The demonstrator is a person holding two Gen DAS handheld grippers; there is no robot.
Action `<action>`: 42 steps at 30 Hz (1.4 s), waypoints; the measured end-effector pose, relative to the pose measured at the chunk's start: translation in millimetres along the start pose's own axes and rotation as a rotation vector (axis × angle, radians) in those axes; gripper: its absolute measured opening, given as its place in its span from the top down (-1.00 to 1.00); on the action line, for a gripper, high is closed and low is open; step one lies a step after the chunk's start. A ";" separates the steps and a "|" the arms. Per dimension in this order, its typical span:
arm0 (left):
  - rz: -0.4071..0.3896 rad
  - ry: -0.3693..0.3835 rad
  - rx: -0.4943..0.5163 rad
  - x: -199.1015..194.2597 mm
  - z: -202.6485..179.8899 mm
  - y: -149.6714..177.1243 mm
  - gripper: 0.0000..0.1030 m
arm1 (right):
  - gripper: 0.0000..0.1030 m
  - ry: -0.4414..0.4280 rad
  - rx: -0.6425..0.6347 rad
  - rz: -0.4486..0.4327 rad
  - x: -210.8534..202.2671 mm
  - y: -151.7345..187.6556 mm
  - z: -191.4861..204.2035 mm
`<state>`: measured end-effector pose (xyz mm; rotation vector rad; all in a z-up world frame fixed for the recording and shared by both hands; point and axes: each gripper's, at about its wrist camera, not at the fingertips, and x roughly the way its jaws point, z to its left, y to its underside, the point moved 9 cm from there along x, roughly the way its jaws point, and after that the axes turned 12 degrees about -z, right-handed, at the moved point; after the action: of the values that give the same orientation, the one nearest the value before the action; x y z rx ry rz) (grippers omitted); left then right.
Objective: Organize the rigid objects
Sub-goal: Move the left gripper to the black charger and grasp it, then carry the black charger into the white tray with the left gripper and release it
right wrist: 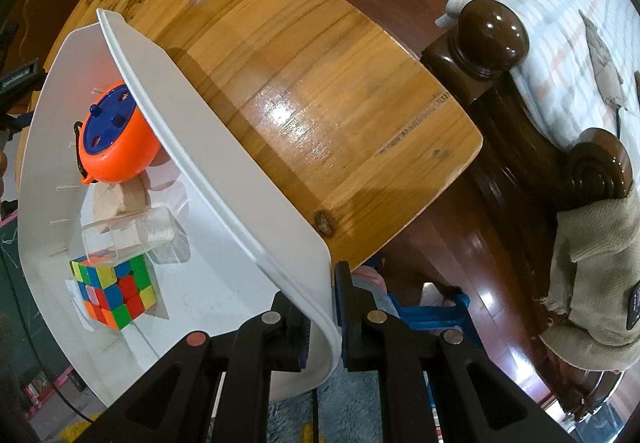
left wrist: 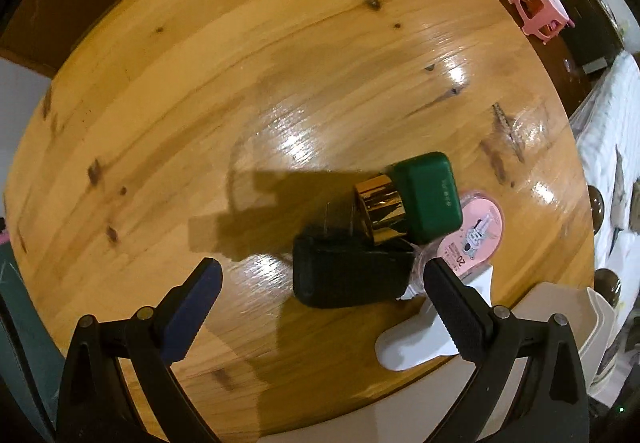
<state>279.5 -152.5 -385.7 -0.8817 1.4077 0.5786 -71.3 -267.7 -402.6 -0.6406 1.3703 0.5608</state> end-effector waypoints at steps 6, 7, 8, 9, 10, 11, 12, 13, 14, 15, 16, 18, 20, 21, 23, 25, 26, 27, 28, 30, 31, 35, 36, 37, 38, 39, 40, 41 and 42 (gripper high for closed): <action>-0.007 0.000 -0.033 6.9 1.1 -2.3 -0.97 | 0.79 0.002 0.000 0.002 -0.2 0.3 0.9; -0.011 -0.003 -0.042 8.1 3.3 -3.4 -0.98 | 0.79 0.002 0.001 0.002 -0.1 0.2 1.1; -0.013 -0.011 -0.051 8.1 6.7 -4.5 -0.98 | 0.79 0.002 0.000 0.002 -0.1 0.2 1.5; -0.012 -0.015 -0.054 10.1 9.7 -7.2 -0.98 | 0.79 0.002 0.001 0.002 0.0 0.4 1.2; -0.011 -0.026 -0.054 10.8 12.9 -7.7 -0.98 | 0.79 0.001 0.002 0.002 -0.1 0.0 1.7; -0.009 -0.041 -0.054 11.8 16.7 -7.1 -0.98 | 0.79 0.001 0.002 0.002 -0.3 0.0 2.1; -0.006 -0.057 -0.057 12.9 20.6 -6.4 -0.98 | 0.79 0.001 0.001 0.001 -0.3 0.0 2.1; -0.001 -0.065 -0.068 14.4 24.5 -5.0 -0.97 | 0.79 0.000 0.001 0.001 -0.4 -0.2 2.1; 0.004 -0.067 -0.076 16.3 27.4 -4.2 -0.97 | 0.79 0.001 0.001 0.001 -0.7 -0.2 2.4; 0.012 -0.066 -0.090 18.3 29.8 -2.3 -0.97 | 0.79 0.001 0.002 0.001 -0.7 -0.2 2.4; 0.018 -0.064 -0.100 20.4 31.3 -1.0 -0.97 | 0.79 0.000 0.002 0.000 -1.0 -0.1 2.7; 0.022 -0.072 -0.111 23.3 34.3 1.1 -0.97 | 0.79 0.001 0.002 0.001 -0.9 -0.1 2.7; 0.018 -0.076 -0.109 23.9 33.4 2.2 -0.97 | 0.79 0.000 0.002 0.001 -0.9 -0.1 2.6; 0.022 -0.077 -0.115 24.1 33.2 2.5 -0.97 | 0.79 0.000 0.003 0.001 -0.9 0.0 2.4; 0.029 -0.075 -0.125 23.9 31.5 4.1 -0.96 | 0.79 0.001 0.002 0.001 -1.3 -0.2 3.2; 0.030 -0.079 -0.130 20.5 27.9 12.8 -0.96 | 0.79 0.001 0.002 0.000 -1.3 -0.4 3.1; 0.031 -0.080 -0.137 21.0 28.6 13.1 -0.96 | 0.79 0.000 0.003 0.001 -1.3 -0.3 3.1; 0.030 -0.081 -0.144 20.6 29.3 13.7 -0.96 | 0.79 0.000 0.003 0.000 -1.4 -0.1 3.3; 0.029 -0.082 -0.151 20.4 31.6 15.3 -0.96 | 0.79 0.001 0.001 0.000 -1.4 -0.3 3.1; 0.024 -0.085 -0.163 19.4 32.2 19.6 -0.94 | 0.79 0.001 0.003 0.000 -1.3 -0.4 2.9; 0.021 -0.086 -0.166 21.8 31.9 20.5 -0.93 | 0.79 0.001 0.001 0.000 -1.3 -0.4 3.1; -0.027 -0.082 -0.145 11.9 32.7 18.2 -0.61 | 0.79 0.001 -0.003 -0.004 -1.9 -0.2 4.6; -0.047 -0.078 -0.131 6.7 30.4 15.1 -0.28 | 0.79 0.001 -0.004 -0.005 -2.0 -0.1 4.7; -0.051 -0.090 -0.123 4.1 30.3 13.7 -0.29 | 0.79 0.001 -0.007 -0.006 -2.0 0.1 4.9; -0.045 -0.101 -0.123 3.3 32.1 14.9 -0.28 | 0.79 0.001 -0.009 -0.006 -2.0 0.2 5.2; -0.040 -0.104 -0.129 2.7 36.2 15.3 -0.28 | 0.79 0.001 -0.011 -0.006 -2.0 0.2 5.4; -0.037 -0.113 -0.137 3.1 39.3 16.7 -0.28 | 0.79 0.002 -0.015 -0.006 -2.2 0.3 5.7; -0.043 -0.116 -0.149 2.8 42.0 17.7 -0.28 | 0.79 0.003 -0.020 -0.006 -2.4 0.3 6.2; -0.042 -0.118 -0.159 3.7 43.4 17.5 -0.28 | 0.79 0.003 -0.024 -0.007 -2.5 0.2 6.5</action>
<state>291.5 -108.2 -395.0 -0.9852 1.2461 0.7065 -67.1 -263.0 -399.5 -0.6658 1.3651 0.5716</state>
